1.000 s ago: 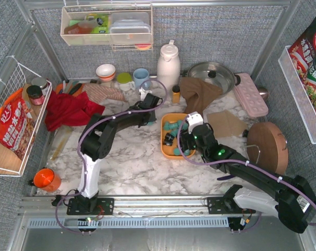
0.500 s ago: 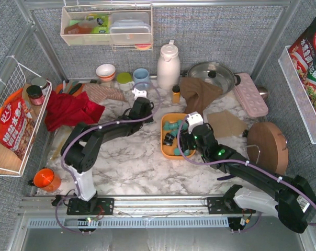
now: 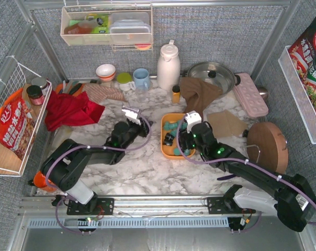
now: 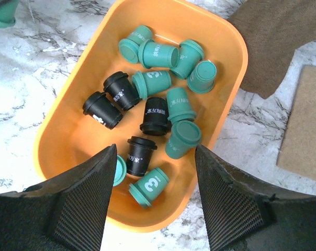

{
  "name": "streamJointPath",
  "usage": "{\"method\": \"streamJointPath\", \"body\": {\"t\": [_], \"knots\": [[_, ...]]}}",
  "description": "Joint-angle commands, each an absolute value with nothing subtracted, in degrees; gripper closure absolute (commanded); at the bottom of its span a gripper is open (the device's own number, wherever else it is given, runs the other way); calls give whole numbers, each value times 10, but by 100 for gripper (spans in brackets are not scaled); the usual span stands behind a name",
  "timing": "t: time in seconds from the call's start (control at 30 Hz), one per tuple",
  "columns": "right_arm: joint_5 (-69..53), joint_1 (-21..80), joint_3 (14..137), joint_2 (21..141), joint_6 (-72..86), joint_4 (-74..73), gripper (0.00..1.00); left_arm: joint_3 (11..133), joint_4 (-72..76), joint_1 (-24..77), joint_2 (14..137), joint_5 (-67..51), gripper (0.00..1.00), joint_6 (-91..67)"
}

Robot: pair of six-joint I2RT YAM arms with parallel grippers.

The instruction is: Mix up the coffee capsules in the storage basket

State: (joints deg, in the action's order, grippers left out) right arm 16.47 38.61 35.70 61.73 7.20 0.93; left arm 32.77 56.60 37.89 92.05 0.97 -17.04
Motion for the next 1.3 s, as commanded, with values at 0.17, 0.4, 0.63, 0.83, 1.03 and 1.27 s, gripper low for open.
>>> {"method": "streamJointPath", "body": {"t": [0.17,0.4,0.63,0.83,1.03,1.27], "knots": [[114,386,415,629,84,-36,34,191,965,400,935,-166,63,-16],[86,386,465,635,114,-81,35,163,952,448,928,-227,62,129],[-11,389,500,651,169,-74,38,141,953,476,918,-237,62,238],[-70,399,495,661,220,-31,40,138,952,484,906,-223,62,253],[-109,404,476,670,258,23,40,143,953,494,908,-221,63,257],[-131,404,467,671,262,38,38,148,953,501,900,-220,63,251]]}}
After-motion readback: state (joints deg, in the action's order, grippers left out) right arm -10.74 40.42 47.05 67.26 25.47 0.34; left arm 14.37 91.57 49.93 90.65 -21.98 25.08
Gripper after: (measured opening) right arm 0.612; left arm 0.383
